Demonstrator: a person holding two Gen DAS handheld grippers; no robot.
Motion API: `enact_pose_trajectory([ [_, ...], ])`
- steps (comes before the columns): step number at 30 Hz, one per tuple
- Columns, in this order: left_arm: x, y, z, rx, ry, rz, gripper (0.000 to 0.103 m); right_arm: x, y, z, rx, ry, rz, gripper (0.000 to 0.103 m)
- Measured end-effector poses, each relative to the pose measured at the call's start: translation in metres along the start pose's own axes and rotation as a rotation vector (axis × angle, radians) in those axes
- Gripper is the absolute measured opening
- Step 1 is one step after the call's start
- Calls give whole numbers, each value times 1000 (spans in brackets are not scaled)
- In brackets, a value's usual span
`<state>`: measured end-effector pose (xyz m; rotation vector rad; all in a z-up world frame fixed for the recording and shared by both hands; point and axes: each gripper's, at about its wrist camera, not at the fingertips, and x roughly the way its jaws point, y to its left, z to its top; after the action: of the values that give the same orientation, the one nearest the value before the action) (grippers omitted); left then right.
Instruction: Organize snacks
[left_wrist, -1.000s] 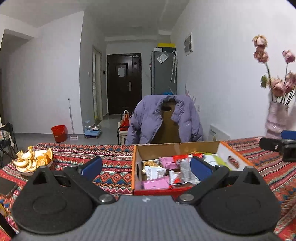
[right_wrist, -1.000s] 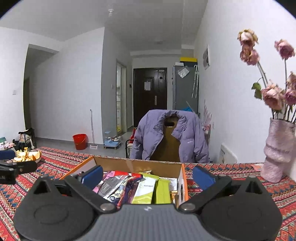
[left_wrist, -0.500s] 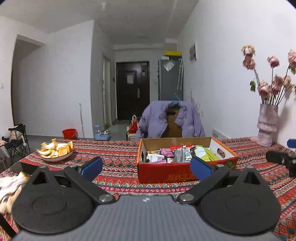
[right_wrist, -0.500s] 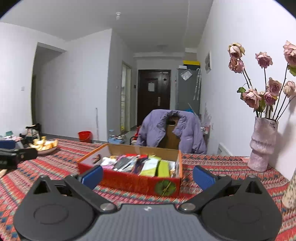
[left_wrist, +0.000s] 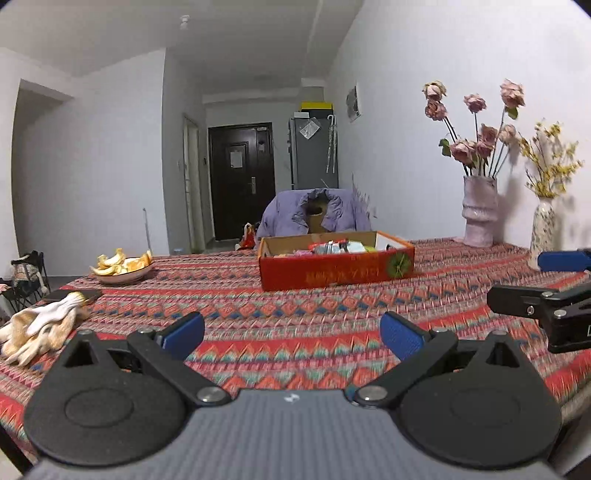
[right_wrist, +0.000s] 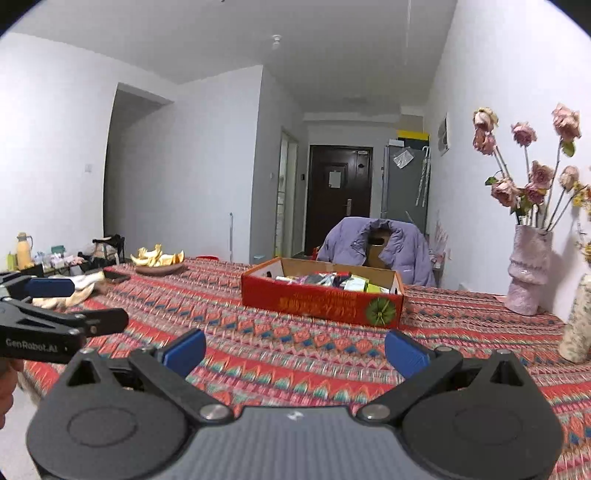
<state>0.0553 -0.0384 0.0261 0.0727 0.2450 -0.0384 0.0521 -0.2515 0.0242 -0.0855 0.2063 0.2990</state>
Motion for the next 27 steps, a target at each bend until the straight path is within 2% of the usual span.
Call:
enact_pose_trajectory([
  [3,-22,2,-18,15,7,4,103,-27,19,-16,4,-28,1,103],
  [7,-40,12,-41,13,41,38,103,-45,33,-37,31,-1,28,103],
  [12,-43,25,-45,-1,25,104,103,-47,38,-47,1,20,-31,103],
  [18,-42,31,-43,-27,36,78,103,-46,30,-48,57,18,-30,103],
  [23,-42,29,-44,-15,39,70,103,-45,31,-49,34,20,-62,103],
  [27,-42,30,-44,-15,43,66,103,-46,29,-49,43,16,-52,103],
])
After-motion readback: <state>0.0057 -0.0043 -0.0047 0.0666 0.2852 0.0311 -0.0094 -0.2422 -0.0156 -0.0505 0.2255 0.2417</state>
